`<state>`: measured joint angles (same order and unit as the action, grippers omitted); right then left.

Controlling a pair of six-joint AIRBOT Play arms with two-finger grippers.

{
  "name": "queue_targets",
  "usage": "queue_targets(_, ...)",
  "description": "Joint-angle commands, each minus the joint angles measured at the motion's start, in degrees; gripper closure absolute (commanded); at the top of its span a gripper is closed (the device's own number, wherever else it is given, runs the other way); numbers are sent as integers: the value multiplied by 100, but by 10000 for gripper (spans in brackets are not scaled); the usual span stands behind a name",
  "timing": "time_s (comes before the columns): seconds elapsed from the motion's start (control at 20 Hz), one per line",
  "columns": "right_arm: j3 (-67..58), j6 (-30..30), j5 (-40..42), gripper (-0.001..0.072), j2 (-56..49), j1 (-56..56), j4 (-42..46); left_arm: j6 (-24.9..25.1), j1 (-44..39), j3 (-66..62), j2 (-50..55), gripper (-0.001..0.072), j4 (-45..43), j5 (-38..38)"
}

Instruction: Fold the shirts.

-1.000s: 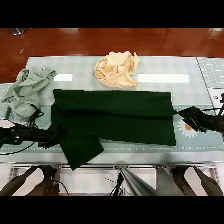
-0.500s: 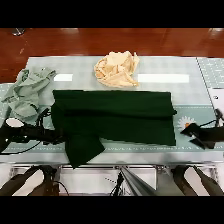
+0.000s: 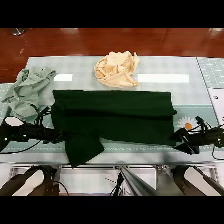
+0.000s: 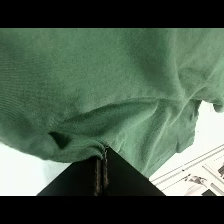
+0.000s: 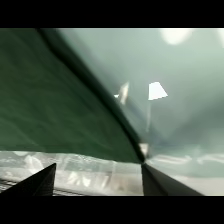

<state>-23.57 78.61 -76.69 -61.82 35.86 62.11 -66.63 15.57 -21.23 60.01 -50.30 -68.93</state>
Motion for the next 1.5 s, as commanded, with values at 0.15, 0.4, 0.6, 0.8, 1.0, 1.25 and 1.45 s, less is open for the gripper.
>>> queue_targets(0.15,7,-1150,503,691,-302,-2,-1217,-4,0,-4,4,691,2,-7)
queue_targets(0.4,-295,-1388,286,691,-299,-2,-1591,-2,0,-254,4,691,26,-55)
queue_targets(0.6,-997,-1300,-33,691,-299,-2,-1987,-11,55,-1440,105,691,286,-485)
queue_targets(0.8,-1340,-1462,382,691,-302,-4,-2529,-424,-31,-2708,1086,691,289,-507)
queue_targets(1.0,-1853,-1556,697,691,-743,-645,-2662,-682,-214,-3860,2188,691,304,-520)
queue_targets(1.25,-2758,-1200,892,691,-1751,-1099,-2643,-1130,-271,-5213,3032,691,321,-636)
queue_targets(1.45,-3161,-1115,940,691,-2118,-1209,-2439,-1104,-367,-5993,3648,690,323,-1086)
